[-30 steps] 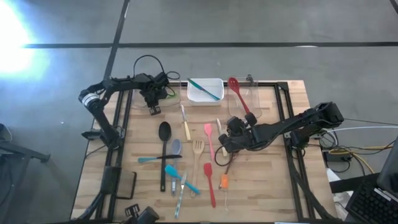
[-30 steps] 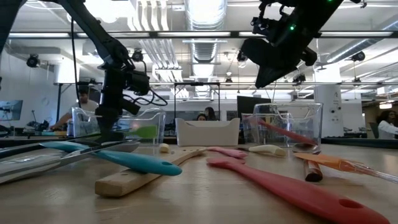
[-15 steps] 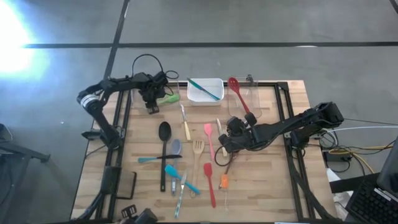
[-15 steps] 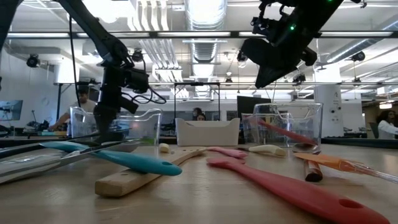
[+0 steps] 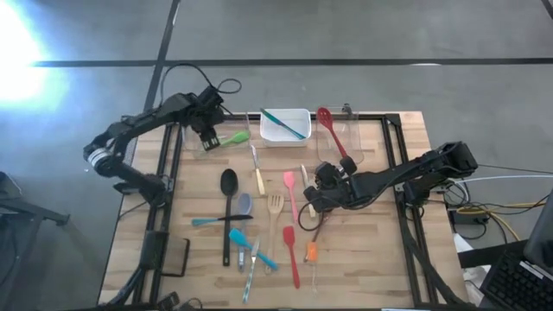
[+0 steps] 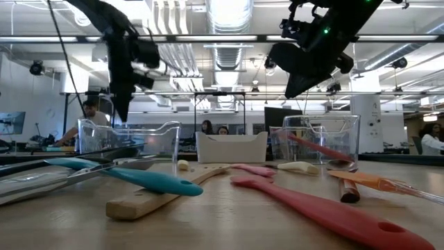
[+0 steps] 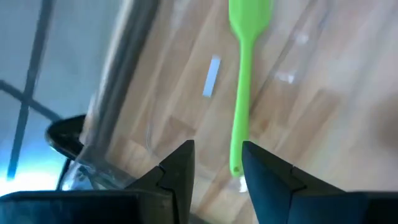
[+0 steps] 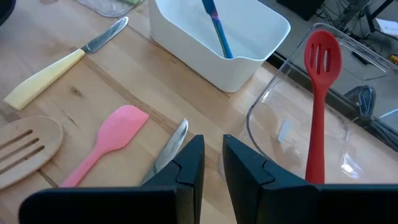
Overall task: Pick & Place Kitchen Items
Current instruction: Adjust the left transparent bin on the table
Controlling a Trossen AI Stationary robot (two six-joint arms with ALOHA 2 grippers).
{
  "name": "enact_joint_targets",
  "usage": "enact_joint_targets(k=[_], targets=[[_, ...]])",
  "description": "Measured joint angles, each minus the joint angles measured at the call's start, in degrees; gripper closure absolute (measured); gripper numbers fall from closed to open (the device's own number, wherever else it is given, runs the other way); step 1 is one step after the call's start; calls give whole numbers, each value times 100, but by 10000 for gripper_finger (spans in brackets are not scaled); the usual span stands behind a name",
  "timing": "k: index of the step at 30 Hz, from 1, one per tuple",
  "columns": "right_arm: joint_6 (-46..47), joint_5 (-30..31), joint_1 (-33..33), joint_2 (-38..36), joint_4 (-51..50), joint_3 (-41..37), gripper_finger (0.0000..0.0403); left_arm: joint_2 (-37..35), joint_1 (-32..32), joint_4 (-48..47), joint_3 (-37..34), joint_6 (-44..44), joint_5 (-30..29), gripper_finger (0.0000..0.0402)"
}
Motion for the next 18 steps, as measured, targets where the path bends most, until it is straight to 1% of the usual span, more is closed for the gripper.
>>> enact_joint_targets(k=[5,8,13,18], targets=[[0,0,0,0,0,0,349,-850,-150,-65,10,-544,678,266],[0,0,0,0,0,0,351,-1300,-250,-362,10,-876,960,266],[1,2,0,0,6,0,349,-1836,-511,-1087,-104,-1231,1012,266],[11,2,0,0,17,0,351,-1990,-786,-1755,-664,-1593,991,266]])
